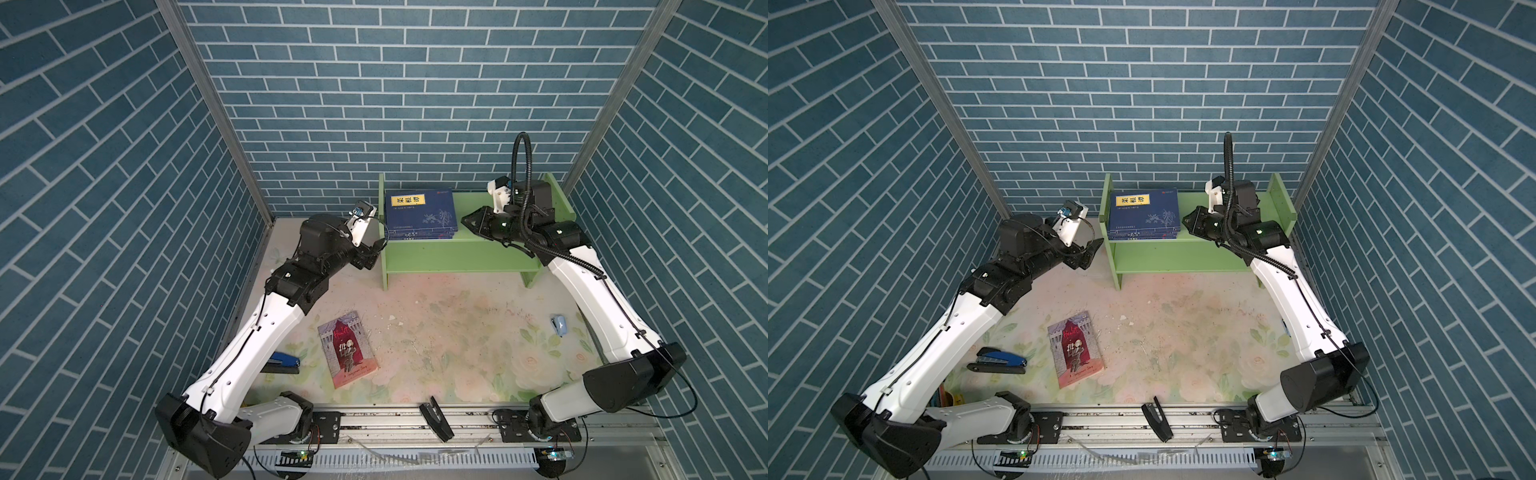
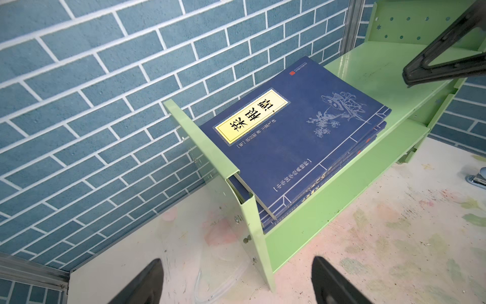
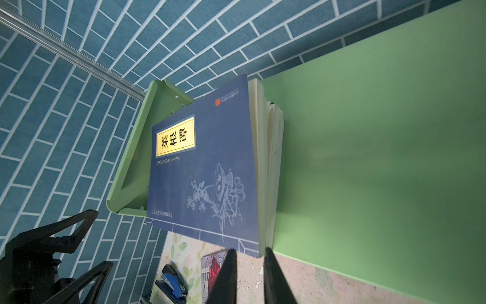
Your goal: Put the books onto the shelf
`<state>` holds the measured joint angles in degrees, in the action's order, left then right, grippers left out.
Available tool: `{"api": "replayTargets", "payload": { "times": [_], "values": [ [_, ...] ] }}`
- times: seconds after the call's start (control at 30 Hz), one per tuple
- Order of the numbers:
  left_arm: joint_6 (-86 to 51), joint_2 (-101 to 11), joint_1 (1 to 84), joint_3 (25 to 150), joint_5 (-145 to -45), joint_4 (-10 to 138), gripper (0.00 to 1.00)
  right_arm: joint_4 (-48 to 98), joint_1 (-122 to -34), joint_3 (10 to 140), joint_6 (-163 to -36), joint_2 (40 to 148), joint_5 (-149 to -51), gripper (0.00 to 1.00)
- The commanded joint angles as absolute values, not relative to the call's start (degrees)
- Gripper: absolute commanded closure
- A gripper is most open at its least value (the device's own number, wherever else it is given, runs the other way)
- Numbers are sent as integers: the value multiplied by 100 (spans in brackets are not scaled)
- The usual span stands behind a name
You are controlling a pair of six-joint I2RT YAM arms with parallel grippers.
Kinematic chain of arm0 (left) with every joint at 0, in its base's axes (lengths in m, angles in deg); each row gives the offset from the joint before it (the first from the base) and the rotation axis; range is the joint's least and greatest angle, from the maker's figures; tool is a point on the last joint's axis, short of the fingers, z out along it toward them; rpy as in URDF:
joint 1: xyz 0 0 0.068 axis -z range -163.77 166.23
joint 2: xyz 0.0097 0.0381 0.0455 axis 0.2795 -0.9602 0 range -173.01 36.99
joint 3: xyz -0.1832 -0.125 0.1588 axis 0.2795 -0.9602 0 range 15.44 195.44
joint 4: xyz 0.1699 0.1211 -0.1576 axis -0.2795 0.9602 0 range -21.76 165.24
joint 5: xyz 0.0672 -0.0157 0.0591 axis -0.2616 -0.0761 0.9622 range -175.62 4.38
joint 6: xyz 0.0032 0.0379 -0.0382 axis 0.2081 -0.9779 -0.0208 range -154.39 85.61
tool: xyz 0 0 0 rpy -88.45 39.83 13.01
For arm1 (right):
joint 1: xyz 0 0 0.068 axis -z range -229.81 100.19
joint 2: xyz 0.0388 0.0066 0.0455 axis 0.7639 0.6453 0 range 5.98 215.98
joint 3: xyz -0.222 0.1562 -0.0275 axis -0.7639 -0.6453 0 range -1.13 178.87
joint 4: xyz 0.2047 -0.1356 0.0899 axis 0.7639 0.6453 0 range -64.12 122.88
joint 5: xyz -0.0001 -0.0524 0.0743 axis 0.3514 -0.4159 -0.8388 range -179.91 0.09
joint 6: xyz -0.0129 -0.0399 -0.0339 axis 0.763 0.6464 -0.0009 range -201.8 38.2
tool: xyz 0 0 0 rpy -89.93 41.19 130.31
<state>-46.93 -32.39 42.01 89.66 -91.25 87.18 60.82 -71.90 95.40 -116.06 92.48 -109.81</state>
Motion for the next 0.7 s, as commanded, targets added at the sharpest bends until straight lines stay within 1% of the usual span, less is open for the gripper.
{"api": "replayTargets", "payload": {
  "times": [0.0, 0.2, 0.47, 0.67],
  "values": [
    [-4656, -3271, 4169, 8944, -9159, 8670, 11, 5830, -7161, 9527, -11696, 9355, -11187, 80],
    [-4619, -3279, 4164, 8988, -9186, 8696, 11, 5937, -7125, 9632, -11616, 9518, -11175, 79],
    [-4608, -3272, 4166, 8980, -9207, 8696, 11, 5961, -7116, 9679, -11593, 9710, -11472, 80],
    [-4608, -3287, 4170, 8997, -9220, 8696, 11, 5976, -7117, 9648, -11603, 9698, -11513, 81]
  ]
}}
